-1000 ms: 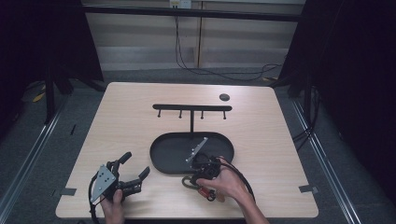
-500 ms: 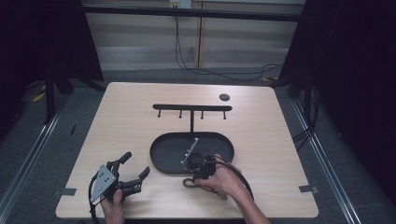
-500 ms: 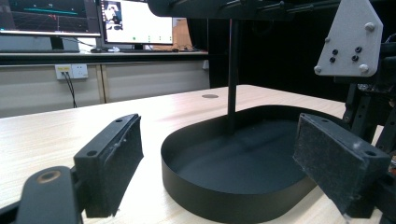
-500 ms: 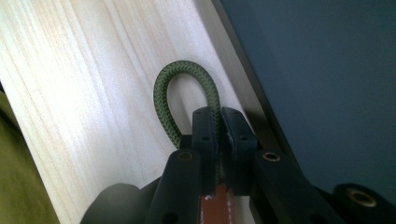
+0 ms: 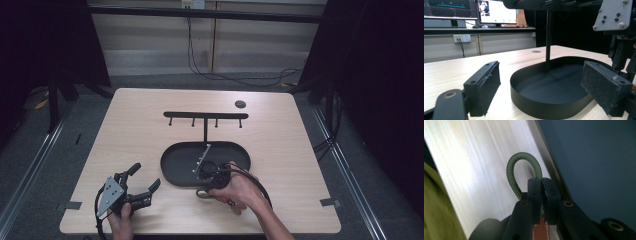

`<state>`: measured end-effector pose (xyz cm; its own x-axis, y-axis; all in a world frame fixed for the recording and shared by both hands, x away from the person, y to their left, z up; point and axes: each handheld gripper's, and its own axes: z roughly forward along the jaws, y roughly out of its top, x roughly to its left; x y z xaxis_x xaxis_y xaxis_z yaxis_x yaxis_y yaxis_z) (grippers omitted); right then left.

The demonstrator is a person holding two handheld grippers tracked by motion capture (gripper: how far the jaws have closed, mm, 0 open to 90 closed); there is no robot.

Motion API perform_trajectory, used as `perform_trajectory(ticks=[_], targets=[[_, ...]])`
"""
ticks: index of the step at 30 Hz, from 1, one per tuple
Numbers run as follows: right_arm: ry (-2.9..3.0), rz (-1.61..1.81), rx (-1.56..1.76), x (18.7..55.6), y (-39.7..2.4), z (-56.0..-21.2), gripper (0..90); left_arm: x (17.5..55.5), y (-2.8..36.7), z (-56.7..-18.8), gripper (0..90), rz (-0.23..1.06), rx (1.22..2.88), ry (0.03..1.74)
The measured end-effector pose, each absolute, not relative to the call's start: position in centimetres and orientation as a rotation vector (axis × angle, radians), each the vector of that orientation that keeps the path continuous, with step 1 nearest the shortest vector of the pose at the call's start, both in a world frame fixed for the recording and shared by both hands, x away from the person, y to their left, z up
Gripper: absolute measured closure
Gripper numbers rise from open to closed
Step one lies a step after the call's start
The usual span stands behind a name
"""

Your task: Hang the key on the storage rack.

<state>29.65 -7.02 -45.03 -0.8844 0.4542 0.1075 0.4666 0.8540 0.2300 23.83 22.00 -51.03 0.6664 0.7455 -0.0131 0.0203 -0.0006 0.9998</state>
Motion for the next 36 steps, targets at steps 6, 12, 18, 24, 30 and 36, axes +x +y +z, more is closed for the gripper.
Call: perform_trajectory(ticks=[6, 12, 18, 24, 30, 36], targets=[[-2.974, -0.355, -0.725, 29.8, -7.2, -44.3, 85.8, 23.8, 22.1, -51.0, 15.4, 0.653, 1.481, 0.676], [-2.968, -0.336, -0.711, 30.0, -7.4, -43.4, 85.8, 23.8, 22.1, -51.0, 15.4, 0.653, 1.481, 0.676], [-2.975, -0.355, -0.742, 30.5, -8.2, -42.0, 85.8, 23.8, 22.1, -51.0, 15.4, 0.653, 1.482, 0.676], [-2.976, -0.341, -0.747, 30.7, -8.8, -41.1, 85.8, 23.8, 22.1, -51.0, 15.4, 0.653, 1.481, 0.676], [-2.971, -0.320, -0.745, 30.8, -9.1, -40.2, 85.8, 23.9, 22.1, -51.0, 15.4, 0.652, 1.494, 0.654], [-2.984, -0.302, -0.732, 30.9, -9.2, -39.3, 85.8, 23.8, 22.1, -51.0, 15.4, 0.652, 1.482, 0.676]])
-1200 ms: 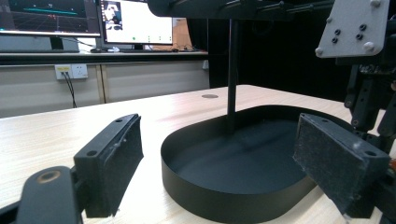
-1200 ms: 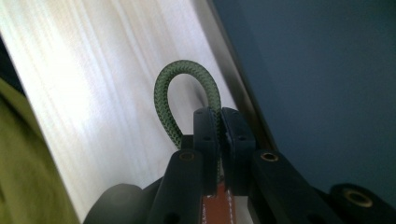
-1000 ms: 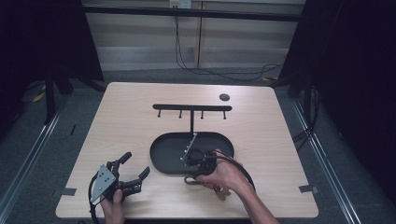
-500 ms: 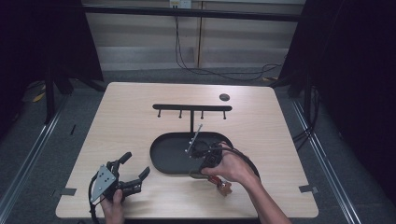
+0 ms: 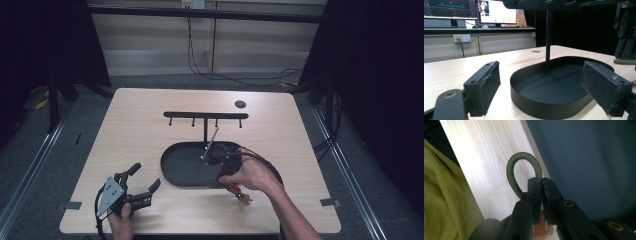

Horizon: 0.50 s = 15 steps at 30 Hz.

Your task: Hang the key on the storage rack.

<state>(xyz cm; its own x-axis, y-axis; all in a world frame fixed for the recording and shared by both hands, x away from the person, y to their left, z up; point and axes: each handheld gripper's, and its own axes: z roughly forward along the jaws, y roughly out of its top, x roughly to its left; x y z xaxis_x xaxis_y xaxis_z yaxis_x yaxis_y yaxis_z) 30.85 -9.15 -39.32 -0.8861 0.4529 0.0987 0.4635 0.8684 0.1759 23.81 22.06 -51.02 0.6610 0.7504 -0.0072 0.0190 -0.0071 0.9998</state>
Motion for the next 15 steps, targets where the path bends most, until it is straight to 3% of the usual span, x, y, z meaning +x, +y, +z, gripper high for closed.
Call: perform_trajectory(ticks=[15], targets=[[-2.979, -0.279, -0.716, 31.8, -9.5, -36.2, 85.8, 24.0, 22.2, -51.0, 15.4, 0.655, 1.500, 0.646]])
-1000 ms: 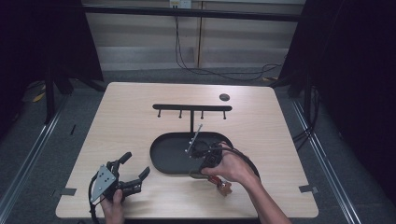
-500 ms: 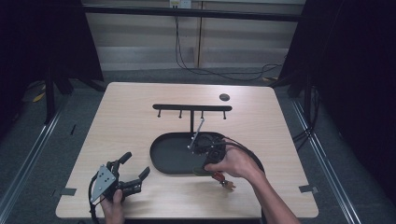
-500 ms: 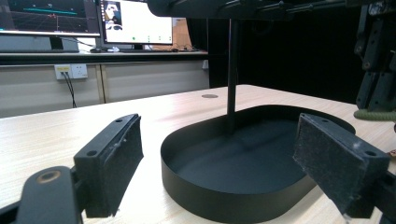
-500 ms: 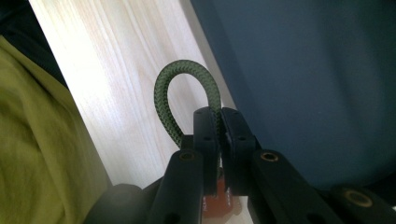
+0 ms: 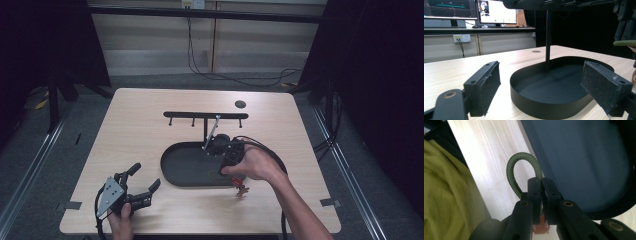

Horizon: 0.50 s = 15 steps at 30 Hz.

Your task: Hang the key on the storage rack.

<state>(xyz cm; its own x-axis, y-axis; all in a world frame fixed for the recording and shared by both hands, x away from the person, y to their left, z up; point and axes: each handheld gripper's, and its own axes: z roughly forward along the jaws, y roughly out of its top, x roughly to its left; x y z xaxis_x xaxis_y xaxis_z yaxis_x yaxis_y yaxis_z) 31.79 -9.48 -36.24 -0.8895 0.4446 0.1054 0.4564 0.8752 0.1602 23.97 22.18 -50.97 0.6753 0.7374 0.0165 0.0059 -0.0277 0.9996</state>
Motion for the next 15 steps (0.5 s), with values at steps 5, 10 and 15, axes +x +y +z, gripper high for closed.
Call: perform_trajectory(ticks=[5, 10, 15], targets=[[-2.983, -0.303, -0.756, 32.4, -9.9, -35.3, 85.8, 23.8, 22.0, -51.0, 15.4, 0.646, 1.484, 0.671], [-2.984, -0.323, -0.763, 33.0, -10.1, -34.2, 85.8, 23.8, 22.1, -51.0, 15.4, 0.644, 1.485, 0.669], [-2.981, -0.333, -0.765, 33.6, -10.1, -33.0, 85.8, 23.8, 22.0, -51.0, 15.4, 0.645, 1.483, 0.671]])
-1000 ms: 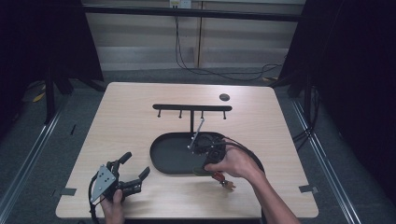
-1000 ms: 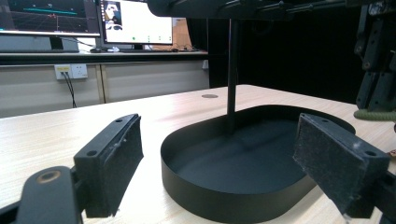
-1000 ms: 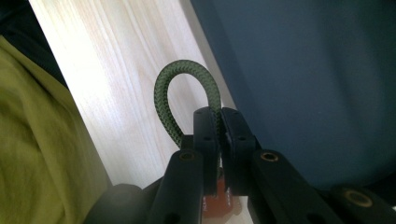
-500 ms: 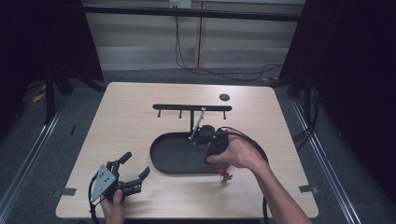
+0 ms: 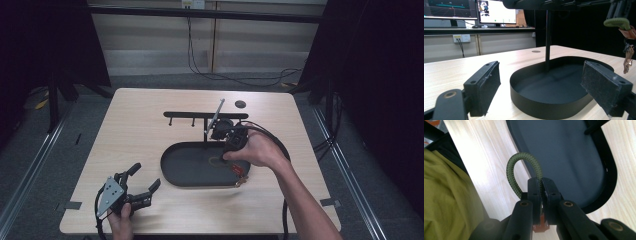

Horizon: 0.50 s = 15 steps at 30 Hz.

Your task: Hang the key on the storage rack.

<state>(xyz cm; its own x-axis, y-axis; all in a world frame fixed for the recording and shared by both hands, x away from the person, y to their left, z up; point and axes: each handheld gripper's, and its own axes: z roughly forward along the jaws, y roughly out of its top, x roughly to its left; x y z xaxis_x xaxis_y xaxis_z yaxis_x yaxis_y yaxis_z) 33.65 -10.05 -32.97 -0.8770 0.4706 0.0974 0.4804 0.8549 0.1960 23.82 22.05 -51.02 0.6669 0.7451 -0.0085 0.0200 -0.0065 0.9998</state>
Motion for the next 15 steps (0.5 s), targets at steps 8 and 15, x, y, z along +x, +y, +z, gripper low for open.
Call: perform_trajectory(ticks=[8, 15], targets=[[-2.980, -0.364, -0.780, 34.6, -9.8, -31.4, 85.8, 23.8, 22.0, -51.0, 15.4, 0.645, 1.482, 0.670], [-2.994, -0.389, -0.808, 35.4, -10.0, -29.7, 85.8, 23.8, 22.1, -51.0, 15.4, 0.645, 1.484, 0.670]])
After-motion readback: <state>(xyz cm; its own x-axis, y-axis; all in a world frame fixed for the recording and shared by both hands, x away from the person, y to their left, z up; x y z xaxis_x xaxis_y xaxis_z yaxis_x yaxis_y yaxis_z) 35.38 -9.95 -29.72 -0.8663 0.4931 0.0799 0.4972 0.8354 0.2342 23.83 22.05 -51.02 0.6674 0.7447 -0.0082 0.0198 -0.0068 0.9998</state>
